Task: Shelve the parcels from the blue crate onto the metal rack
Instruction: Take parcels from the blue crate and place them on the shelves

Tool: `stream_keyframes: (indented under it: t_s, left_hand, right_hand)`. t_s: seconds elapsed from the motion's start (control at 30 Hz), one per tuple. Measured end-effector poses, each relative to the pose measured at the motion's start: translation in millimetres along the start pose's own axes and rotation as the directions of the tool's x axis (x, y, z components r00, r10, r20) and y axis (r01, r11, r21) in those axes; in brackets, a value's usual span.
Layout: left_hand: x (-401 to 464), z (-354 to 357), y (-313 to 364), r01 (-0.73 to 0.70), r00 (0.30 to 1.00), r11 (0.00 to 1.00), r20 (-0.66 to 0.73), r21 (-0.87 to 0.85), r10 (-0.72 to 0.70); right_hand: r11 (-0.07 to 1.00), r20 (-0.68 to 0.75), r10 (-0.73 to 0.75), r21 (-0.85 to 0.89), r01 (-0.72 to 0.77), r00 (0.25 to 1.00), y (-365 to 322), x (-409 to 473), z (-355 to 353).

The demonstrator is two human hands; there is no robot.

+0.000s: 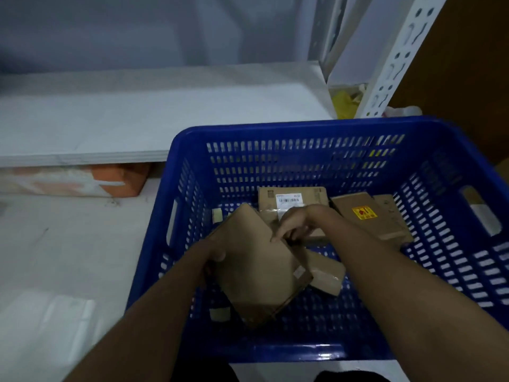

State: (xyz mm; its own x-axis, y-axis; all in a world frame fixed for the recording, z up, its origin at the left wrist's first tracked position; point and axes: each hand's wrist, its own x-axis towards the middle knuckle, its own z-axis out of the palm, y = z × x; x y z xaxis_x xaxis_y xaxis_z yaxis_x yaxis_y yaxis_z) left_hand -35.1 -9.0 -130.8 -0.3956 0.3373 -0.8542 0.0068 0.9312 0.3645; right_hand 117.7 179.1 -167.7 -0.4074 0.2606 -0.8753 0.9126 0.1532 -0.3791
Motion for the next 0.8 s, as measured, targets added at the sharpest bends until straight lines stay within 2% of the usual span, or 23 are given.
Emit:
stream_keyframes:
  t_s: [0.03,0.13,0.23,0.33,0.53,0.6,0.67,0.73,0.8]
  left_hand:
    - [4.9,-2.3,-1.4,0.04,0.998,0.998,0.041,-0.043,-0.039]
    - [11.6,-7.4,-5.7,0.105,0.994,0.99,0.032,-0.092,-0.103]
    - [17.3,-0.2,-8.3,0.097,0.995,0.975,0.043,-0.198,-0.09]
    - [22.0,0.0,-5.2,0.032,0.999,0.974,0.028,-0.225,-0.026]
    - [19.1,-4.5,11.4,-0.151,0.988,0.942,-0.03,-0.299,0.149]
    - [3.9,-8.6,19.4,-0.181,0.983,0.918,-0.099,-0.353,0.156]
    - [-20.3,-13.0,30.5,-0.26,0.965,0.849,-0.133,-0.46,0.224]
    - [-57.7,-21.3,43.4,-0.336,0.936,0.753,-0.114,-0.566,0.332]
    - [-102.3,-35.7,60.5,-0.341,0.923,0.714,-0.073,-0.611,0.378]
  right_hand:
    - [1.0,0.014,-0.001,-0.002,0.001,1.0,-1.0,1.7,1.9]
    - [1.0,0.03,-0.016,0.011,0.016,0.999,-5.1,1.8,14.5]
    - [0.996,0.0,-0.025,0.09,0.025,1.0,-10.1,-2.0,25.6]
    - [0.993,-0.057,-0.02,0.115,0.026,0.998,-9.7,-6.3,19.2]
    - [0.953,-0.135,-0.049,0.289,0.086,0.99,11.7,-25.9,0.8]
    - [0.93,-0.203,-0.071,0.341,0.139,0.977,11.9,-49.1,-4.6]
    - [0.905,-0.319,-0.106,0.362,0.224,0.942,9.1,-83.1,-11.0]
    - [0.861,-0.478,-0.144,0.372,0.348,0.867,2.0,-124.3,-17.6]
    - [0.805,-0.567,-0.152,0.405,0.435,0.81,-7.0,-167.9,-24.7]
